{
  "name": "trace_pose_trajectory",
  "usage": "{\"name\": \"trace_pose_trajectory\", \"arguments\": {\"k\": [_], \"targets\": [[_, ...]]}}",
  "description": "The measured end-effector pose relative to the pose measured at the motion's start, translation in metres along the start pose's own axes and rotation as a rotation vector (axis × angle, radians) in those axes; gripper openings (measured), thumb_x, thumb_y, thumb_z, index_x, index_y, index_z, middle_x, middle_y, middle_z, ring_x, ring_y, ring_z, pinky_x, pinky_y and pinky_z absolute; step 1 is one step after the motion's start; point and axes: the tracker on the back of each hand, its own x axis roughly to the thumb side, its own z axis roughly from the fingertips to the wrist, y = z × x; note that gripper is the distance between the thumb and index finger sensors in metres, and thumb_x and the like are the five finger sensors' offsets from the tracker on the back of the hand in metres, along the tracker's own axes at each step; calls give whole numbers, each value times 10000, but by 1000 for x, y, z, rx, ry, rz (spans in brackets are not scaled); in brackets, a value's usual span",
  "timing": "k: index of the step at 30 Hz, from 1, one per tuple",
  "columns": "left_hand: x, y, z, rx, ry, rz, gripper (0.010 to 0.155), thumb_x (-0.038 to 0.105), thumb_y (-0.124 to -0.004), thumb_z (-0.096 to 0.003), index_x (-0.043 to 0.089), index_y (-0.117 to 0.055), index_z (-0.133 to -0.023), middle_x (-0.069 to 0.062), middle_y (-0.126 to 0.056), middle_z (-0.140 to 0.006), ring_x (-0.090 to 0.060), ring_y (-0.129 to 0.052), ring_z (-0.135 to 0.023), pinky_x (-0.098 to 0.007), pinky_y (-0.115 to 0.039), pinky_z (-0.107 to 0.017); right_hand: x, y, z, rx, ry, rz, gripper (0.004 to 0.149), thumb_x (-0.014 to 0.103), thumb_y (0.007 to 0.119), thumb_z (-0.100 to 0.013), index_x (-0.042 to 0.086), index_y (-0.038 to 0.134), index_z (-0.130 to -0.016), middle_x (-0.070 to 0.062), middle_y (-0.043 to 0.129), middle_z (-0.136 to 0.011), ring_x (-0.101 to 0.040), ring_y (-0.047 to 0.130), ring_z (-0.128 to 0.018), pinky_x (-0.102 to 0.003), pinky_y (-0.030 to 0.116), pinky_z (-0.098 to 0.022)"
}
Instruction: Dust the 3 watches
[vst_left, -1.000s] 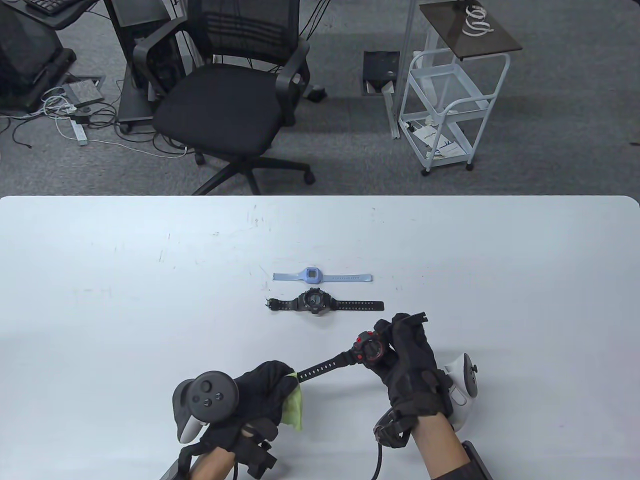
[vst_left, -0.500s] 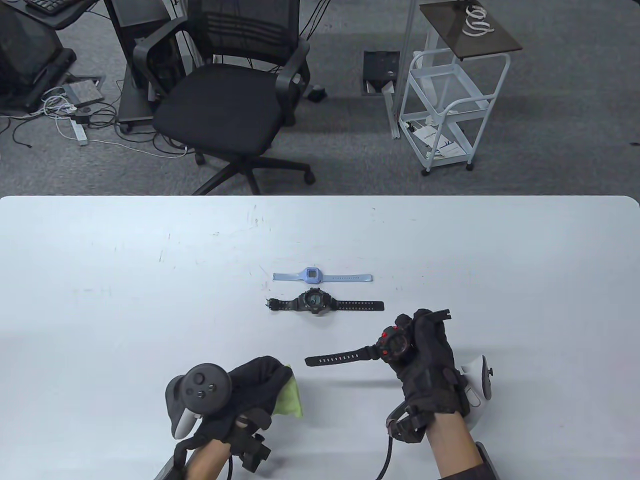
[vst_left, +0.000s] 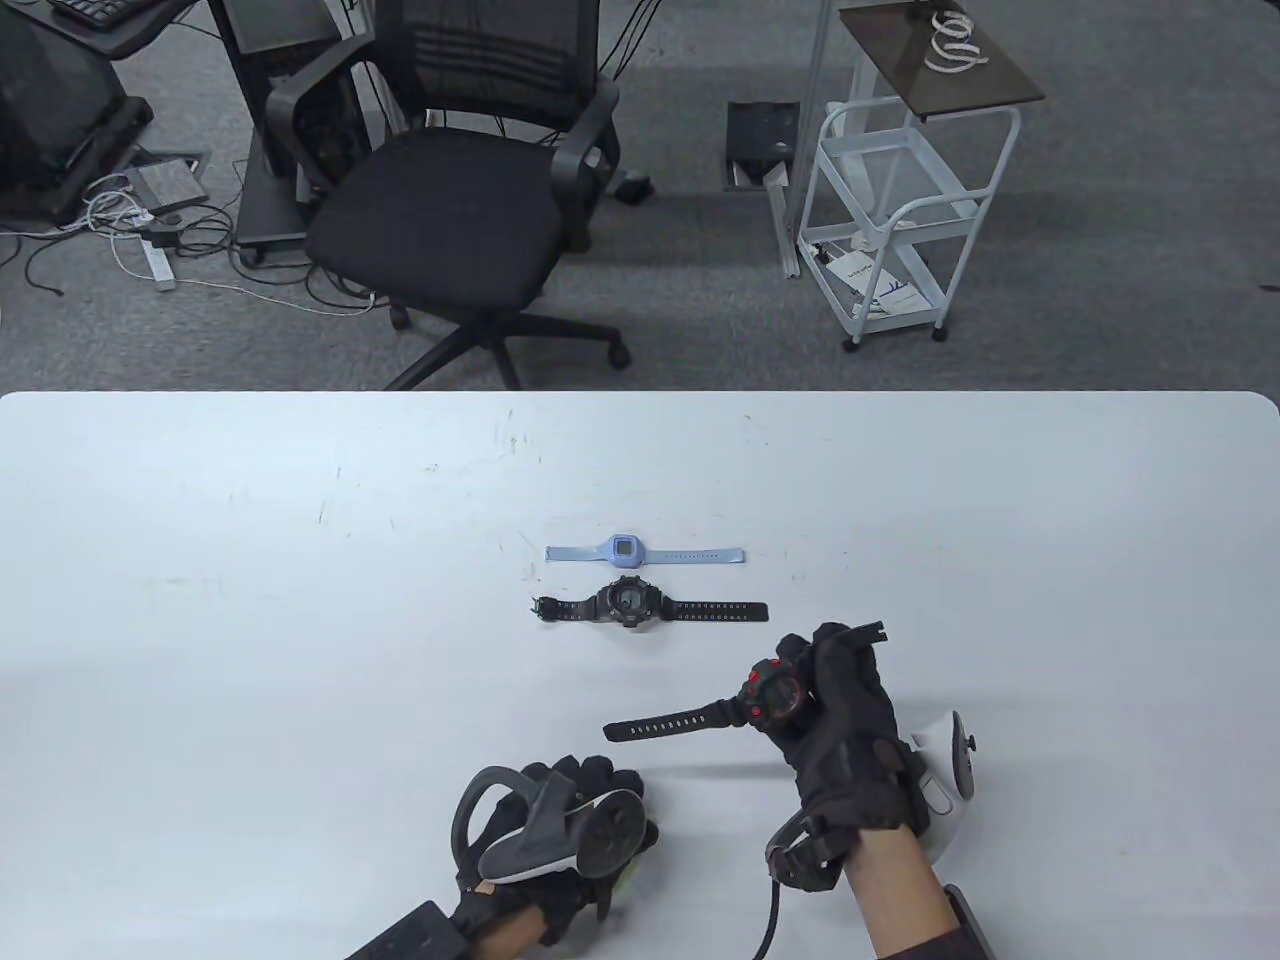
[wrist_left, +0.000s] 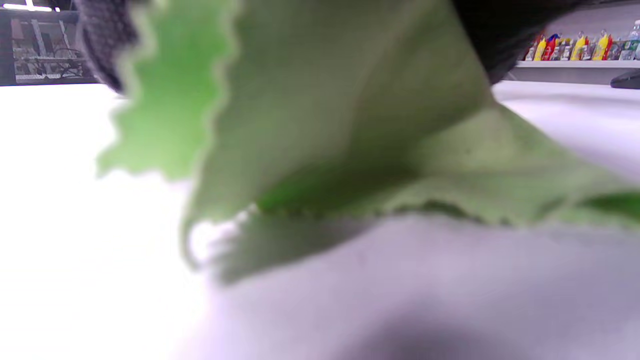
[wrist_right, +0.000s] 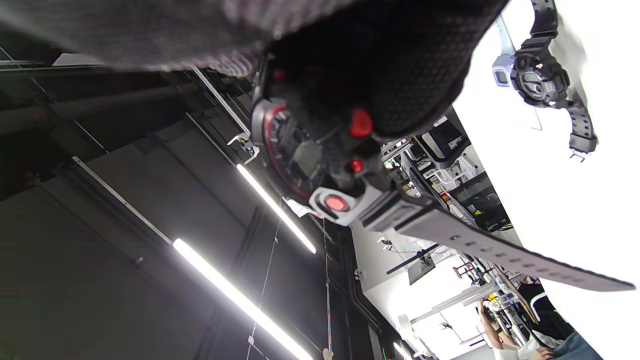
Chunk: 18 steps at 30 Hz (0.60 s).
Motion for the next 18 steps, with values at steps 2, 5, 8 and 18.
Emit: {"name": "trace_pose_trajectory", "arguments": {"k": [2, 5, 8, 18], "targets": [[-4, 11, 5, 85, -18, 97, 809, 638, -776, -479, 135, -642, -1099, -153, -791, -1011, -399, -878, -817, -690, -685, -627, 0, 1, 0, 2, -3, -7, 440, 458, 655, -689, 321, 492, -1074, 34, 734, -1027, -162, 955, -831, -389, 862, -579], [-5, 28, 11, 245, -77, 284, 817, 623, -754, -489, 114, -621, -1114, -156, -803, -1022, -408, -865, -849, -704, -674, -628, -4, 5, 1, 5, 2, -8, 441, 456, 649, -690, 321, 481, -1075, 31, 721, -1034, -158, 952, -838, -388, 861, -587], [-8, 34, 9, 298, -53, 530, 830, 621, -741, -497, 92, -596, -1121, -162, -807, -1028, -408, -881, -845, -699, -689, -620, -10, 9, 2, 9, 13, -22, 444, 449, 642, -693, 315, 464, -1077, 22, 703, -1043, -148, 949, -845, -383, 864, -599], [-42, 30, 5, 509, -32, 1412, 586, 487, -843, -516, 228, -770, -1036, -81, -833, -1047, -396, -905, -864, -691, -699, -635, -33, 22, 5, 27, 91, 24, 443, 443, 628, -704, 303, 432, -1075, -11, 609, -1100, -214, 859, -941, -410, 822, -690]]}}
